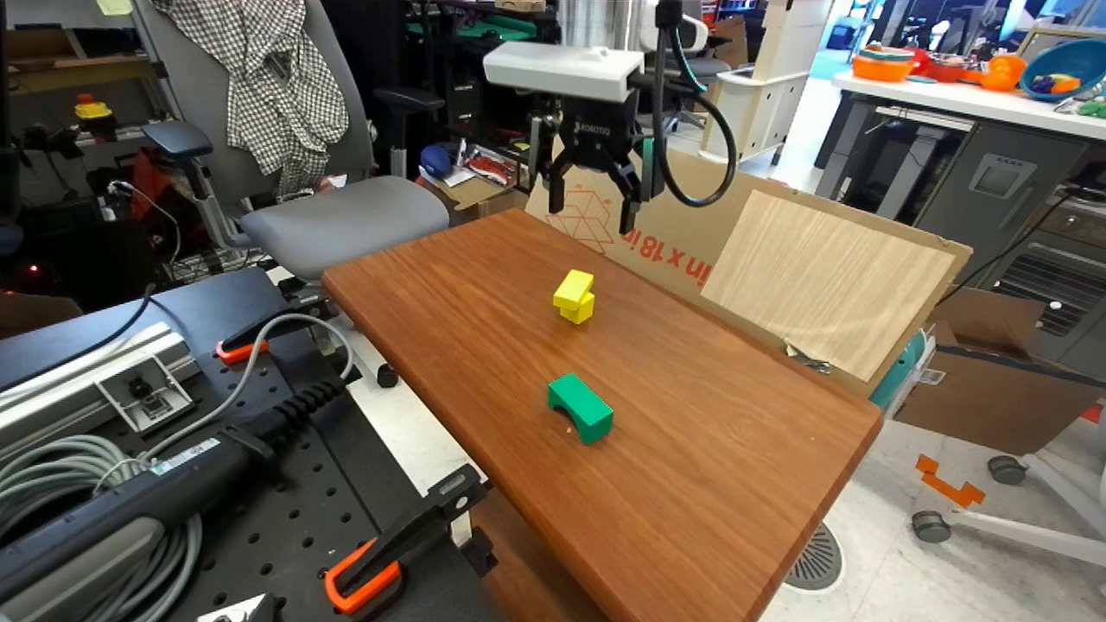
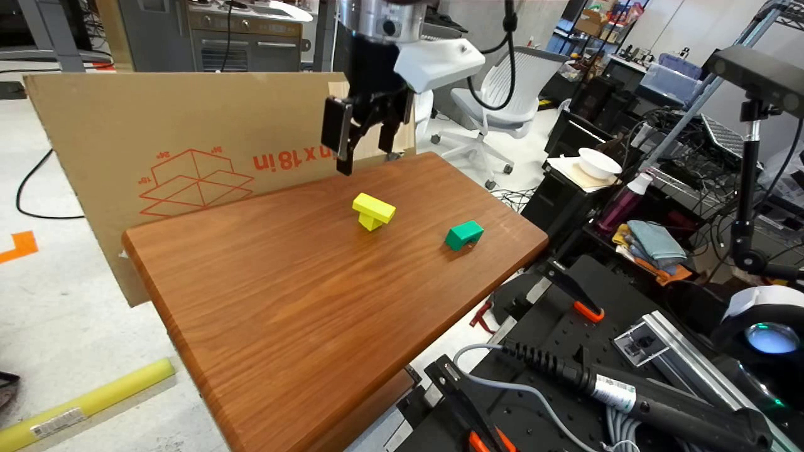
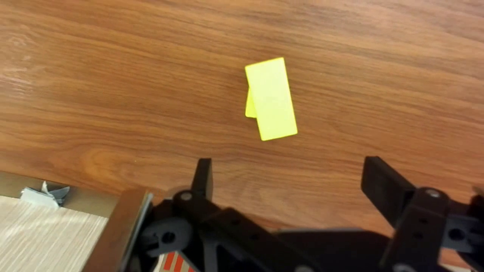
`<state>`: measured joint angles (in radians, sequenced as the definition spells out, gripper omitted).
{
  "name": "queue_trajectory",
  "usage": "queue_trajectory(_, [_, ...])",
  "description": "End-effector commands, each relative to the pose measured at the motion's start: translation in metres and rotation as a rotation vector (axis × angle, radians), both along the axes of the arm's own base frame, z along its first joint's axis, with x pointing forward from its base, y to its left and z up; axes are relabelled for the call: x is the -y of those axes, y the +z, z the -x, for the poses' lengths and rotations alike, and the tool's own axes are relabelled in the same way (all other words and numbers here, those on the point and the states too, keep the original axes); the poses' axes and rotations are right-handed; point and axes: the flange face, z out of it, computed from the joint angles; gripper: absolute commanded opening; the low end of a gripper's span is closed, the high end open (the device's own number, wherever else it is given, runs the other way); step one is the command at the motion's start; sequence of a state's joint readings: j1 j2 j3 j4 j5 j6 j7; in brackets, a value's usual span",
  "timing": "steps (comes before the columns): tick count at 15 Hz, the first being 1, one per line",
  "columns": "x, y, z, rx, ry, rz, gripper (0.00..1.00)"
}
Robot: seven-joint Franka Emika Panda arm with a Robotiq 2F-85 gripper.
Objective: Remove the yellow block from the top of the green block and place it on top of the yellow block on the left
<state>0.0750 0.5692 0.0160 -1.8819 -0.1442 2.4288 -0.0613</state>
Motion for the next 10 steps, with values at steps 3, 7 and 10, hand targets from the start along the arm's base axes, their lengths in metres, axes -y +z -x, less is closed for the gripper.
queue_trajectory(3, [0.02, 0.08, 0.045, 0.034, -0.243, -0.083, 1.0])
queue_trajectory(7, [0.026, 0.084, 0.044, 0.035, -0.262, -0.065, 1.0])
queue_trajectory(10, [0.029, 0.091, 0.057, 0.031, -0.282, -0.064, 1.0])
